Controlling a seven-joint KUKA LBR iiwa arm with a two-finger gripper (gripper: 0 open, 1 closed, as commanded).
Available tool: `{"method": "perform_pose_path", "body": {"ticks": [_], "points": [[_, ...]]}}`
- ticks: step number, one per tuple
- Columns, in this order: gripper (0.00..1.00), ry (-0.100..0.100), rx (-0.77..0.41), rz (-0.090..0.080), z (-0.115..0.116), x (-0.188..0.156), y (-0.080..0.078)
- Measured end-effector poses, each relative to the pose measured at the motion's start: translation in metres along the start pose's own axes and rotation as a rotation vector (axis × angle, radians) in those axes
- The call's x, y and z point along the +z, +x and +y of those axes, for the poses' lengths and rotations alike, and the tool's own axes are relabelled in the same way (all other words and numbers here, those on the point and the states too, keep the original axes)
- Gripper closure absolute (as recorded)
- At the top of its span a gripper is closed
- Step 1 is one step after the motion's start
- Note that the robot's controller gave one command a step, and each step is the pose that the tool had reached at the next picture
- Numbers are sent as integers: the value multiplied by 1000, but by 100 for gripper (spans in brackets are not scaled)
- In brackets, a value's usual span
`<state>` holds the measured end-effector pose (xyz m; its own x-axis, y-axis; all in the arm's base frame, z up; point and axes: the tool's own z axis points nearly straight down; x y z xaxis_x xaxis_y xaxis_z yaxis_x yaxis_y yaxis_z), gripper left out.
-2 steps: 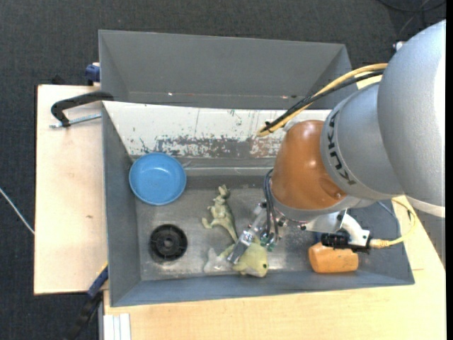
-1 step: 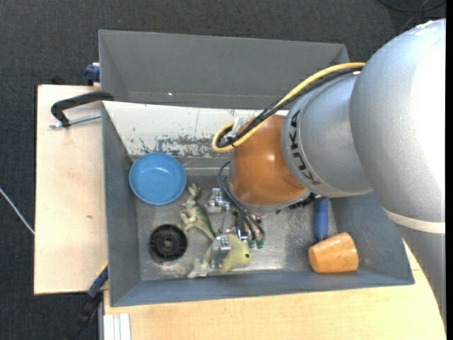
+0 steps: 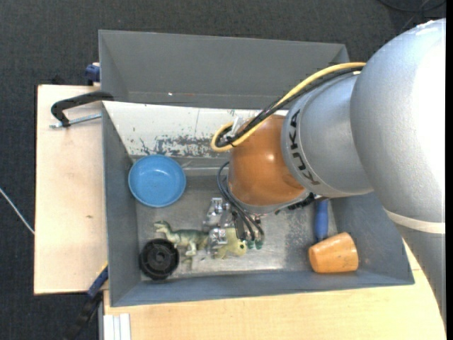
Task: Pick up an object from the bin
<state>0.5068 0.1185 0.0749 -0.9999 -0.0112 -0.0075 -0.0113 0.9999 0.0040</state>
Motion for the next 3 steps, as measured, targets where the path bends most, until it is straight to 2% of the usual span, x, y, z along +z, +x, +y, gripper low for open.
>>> {"method": "perform_pose_path", "body": {"ticks": [1, 2, 3], "points": [[100, 1, 0, 0, 1, -31, -2], [100, 1, 0, -2, 2, -81, -4], [100, 1, -1, 1, 3, -102, -6]]}}
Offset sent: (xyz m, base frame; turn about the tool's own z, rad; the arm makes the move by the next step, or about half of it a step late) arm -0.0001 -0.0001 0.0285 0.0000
